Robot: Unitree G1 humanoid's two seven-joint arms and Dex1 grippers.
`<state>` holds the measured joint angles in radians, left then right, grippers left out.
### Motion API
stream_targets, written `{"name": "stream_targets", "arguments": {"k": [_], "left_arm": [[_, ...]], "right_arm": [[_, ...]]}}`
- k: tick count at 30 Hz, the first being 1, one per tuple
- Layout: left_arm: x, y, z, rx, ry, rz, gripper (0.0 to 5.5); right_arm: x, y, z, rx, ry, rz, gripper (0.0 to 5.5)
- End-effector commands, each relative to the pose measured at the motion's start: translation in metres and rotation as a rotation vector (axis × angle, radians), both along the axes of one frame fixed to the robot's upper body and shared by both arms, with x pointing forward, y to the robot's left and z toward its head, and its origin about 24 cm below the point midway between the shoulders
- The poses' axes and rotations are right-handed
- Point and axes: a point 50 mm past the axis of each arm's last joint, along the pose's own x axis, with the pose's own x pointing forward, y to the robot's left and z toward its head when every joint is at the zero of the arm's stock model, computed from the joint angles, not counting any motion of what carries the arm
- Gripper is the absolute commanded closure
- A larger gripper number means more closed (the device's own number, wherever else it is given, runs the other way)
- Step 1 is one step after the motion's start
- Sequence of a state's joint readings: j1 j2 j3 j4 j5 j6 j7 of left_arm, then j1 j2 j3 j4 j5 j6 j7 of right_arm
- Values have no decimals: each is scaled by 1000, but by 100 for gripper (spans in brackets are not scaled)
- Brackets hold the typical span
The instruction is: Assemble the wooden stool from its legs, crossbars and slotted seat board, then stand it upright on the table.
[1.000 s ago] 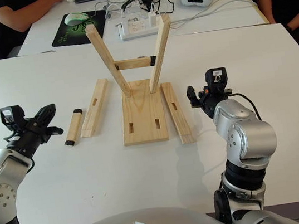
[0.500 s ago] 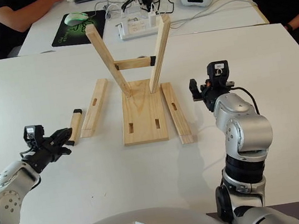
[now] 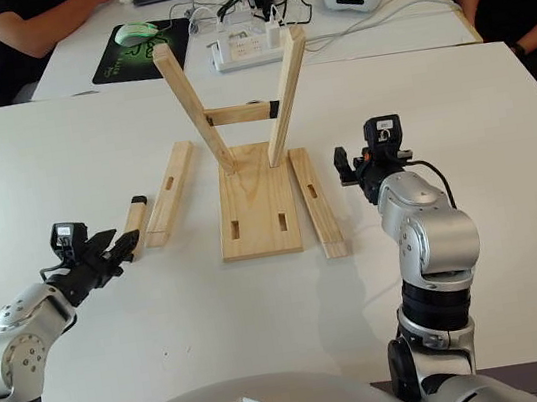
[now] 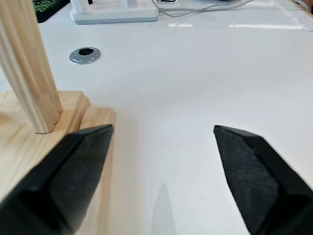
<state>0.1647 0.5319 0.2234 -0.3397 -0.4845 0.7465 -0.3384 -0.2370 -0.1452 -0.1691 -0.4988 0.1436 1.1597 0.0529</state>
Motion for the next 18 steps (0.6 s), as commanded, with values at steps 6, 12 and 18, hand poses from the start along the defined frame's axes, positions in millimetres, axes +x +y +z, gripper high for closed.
{"name": "stream_targets", "arguments": {"k": [6,12,18], "left_arm": [[-8,4,-11,91,57,11,293],[-11,2,-21,69,85,28,293],[-10,6,-28,59,93,67,293]], "right_arm": [[5,0,5,-12,-18,28,166],[8,3,8,-17,-29,50,166],[14,7,11,-21,-39,76,166]]}}
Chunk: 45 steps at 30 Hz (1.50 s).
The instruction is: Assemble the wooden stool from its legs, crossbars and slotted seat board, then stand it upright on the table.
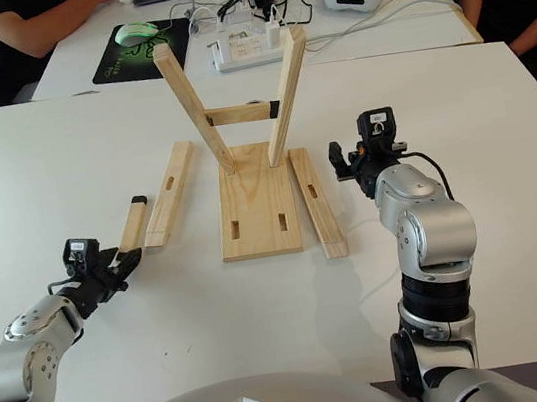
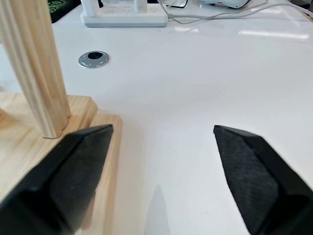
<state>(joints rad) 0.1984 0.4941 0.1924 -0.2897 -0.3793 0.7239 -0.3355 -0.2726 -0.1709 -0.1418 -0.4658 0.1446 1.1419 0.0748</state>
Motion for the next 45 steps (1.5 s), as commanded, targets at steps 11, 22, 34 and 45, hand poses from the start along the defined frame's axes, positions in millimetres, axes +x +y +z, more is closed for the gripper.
{"name": "stream_targets", "arguments": {"k": [11,22,34,45], "left_arm": [[3,10,-9,-18,7,15,324],[23,16,22,-26,-205,-38,417],[53,-45,201,-147,-1050,-380,417],[72,-121,182,-217,-952,-684,417]], "right_arm": [[16,-4,9,11,-28,-8,166],[26,-32,12,-6,-84,-140,166],[32,-11,127,720,-537,331,166],[-15,68,150,1087,-414,863,166]]}}
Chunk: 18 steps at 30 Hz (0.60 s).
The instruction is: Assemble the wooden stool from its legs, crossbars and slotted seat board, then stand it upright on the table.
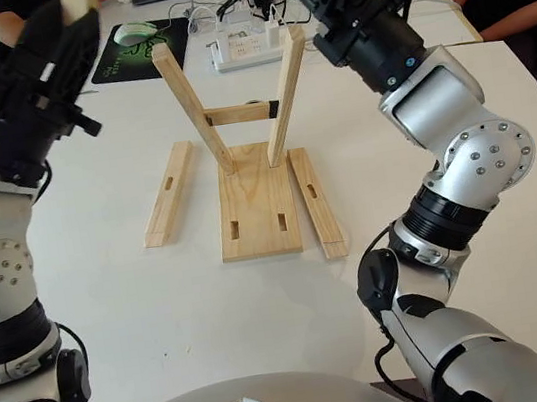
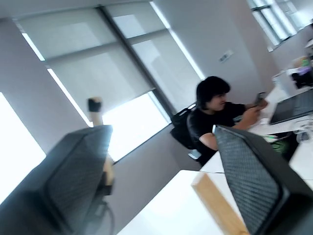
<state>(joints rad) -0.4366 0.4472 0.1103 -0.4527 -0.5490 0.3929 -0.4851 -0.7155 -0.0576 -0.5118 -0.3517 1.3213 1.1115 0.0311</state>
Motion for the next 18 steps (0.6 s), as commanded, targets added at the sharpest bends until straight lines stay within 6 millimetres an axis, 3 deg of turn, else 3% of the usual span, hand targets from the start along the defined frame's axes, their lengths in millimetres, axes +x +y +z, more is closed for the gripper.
{"name": "stream_targets", "arguments": {"k": [1,7,11,18], "left_arm": [[5,-26,-19,45,58,-113,417],[4,-33,-31,57,62,-119,417],[3,-28,-32,35,46,-58,417],[3,-15,-35,47,35,22,417]], "right_arm": [[-19,24,7,58,20,157,166],[-15,28,10,97,119,140,166],[-8,21,4,71,168,86,166],[-17,0,6,128,177,171,166]]}}
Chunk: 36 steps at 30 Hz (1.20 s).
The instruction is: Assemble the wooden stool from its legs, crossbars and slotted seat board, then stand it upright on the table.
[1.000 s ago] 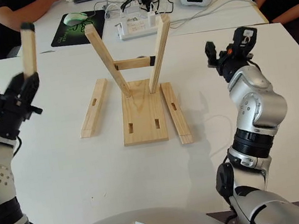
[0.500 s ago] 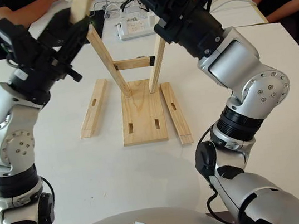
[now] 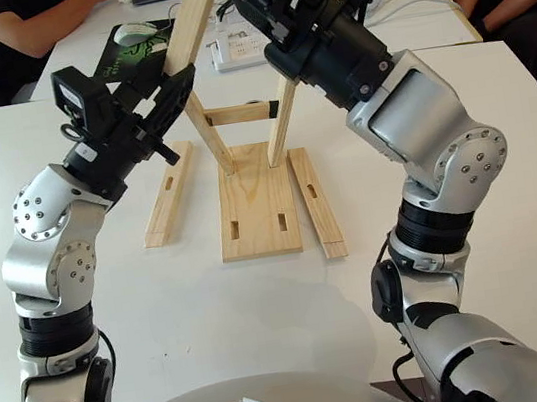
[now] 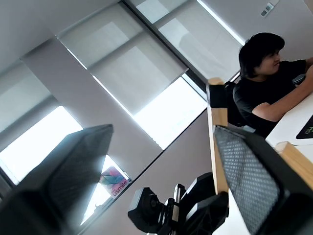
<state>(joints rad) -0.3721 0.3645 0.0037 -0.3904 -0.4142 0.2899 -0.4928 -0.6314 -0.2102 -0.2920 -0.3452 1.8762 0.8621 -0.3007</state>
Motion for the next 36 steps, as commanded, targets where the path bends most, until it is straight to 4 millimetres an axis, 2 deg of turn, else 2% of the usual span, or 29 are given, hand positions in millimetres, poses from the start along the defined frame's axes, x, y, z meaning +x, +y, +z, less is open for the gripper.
{"name": "stream_targets", "arguments": {"k": [1,8,17,26,36], "left_arm": [[-3,1,-2,17,-6,9,417],[-9,-27,-8,-14,14,-72,417],[-13,-35,-9,-2,13,-87,417],[-14,-29,-18,21,33,-54,417],[-18,-37,-20,21,38,-77,417]], "right_arm": [[1,-11,-1,-18,10,-20,166],[11,-1,-8,-75,40,-84,166],[17,0,-8,-103,38,-143,166],[19,-3,-6,-83,52,-155,299],[18,0,-10,-91,67,-141,438]]}}
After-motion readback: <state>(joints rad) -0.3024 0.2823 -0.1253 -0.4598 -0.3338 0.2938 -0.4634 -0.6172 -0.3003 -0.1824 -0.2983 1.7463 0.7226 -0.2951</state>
